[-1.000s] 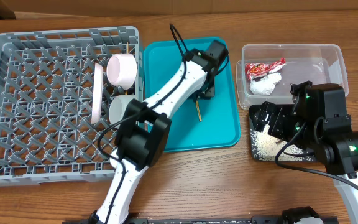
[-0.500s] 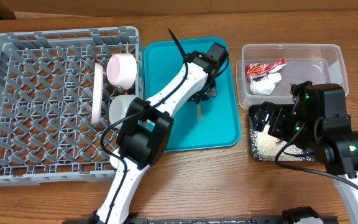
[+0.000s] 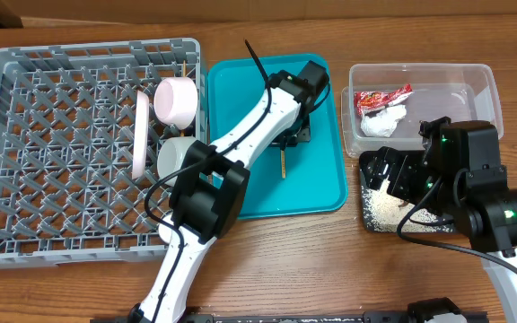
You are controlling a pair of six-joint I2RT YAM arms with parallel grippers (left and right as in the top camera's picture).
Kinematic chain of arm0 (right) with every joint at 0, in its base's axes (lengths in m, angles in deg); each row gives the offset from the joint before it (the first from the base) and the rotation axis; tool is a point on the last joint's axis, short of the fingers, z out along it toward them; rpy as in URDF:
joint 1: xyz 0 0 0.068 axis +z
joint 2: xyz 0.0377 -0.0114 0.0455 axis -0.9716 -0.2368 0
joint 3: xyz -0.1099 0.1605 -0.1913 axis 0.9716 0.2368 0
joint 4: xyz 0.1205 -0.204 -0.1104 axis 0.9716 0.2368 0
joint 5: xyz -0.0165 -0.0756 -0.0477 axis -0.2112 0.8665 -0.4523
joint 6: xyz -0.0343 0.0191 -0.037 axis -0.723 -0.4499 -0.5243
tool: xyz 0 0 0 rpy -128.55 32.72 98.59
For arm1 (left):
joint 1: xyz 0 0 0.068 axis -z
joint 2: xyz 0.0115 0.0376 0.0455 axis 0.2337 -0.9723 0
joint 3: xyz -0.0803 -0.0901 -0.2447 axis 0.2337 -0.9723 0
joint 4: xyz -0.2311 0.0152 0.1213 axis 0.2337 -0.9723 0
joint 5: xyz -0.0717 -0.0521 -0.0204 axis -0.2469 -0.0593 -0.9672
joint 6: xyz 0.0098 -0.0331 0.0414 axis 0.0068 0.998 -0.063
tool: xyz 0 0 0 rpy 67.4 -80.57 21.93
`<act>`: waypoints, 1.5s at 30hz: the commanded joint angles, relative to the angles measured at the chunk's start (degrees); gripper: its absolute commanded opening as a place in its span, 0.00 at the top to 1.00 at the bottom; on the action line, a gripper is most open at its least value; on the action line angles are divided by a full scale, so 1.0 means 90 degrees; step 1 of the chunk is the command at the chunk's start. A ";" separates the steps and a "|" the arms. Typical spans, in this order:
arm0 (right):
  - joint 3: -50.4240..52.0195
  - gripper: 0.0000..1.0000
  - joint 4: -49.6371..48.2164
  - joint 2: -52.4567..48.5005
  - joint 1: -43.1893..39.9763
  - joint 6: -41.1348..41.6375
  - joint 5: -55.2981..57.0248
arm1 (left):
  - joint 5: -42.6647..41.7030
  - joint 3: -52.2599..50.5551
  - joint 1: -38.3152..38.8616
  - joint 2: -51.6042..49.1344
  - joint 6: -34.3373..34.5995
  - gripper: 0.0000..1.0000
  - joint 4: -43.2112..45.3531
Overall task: Sort waste into correct bins and load items into the dishwasher
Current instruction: 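Carry the chopstick with the left gripper and drop it in the rack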
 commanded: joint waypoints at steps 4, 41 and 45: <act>-0.0126 0.00 -0.0032 0.0022 -0.0017 -0.0019 0.0046 | 0.0466 0.0481 -0.0389 0.1763 -0.1073 0.96 -0.1008; -0.0126 0.00 -0.0032 0.0022 -0.0017 -0.0019 0.0046 | 0.2188 -0.1234 -0.2057 0.2987 -0.1018 0.36 -0.2943; -0.0126 0.00 -0.0032 0.0022 -0.0017 -0.0019 0.0046 | 0.2181 -0.1207 -0.2062 0.2987 -0.1112 0.36 -0.2805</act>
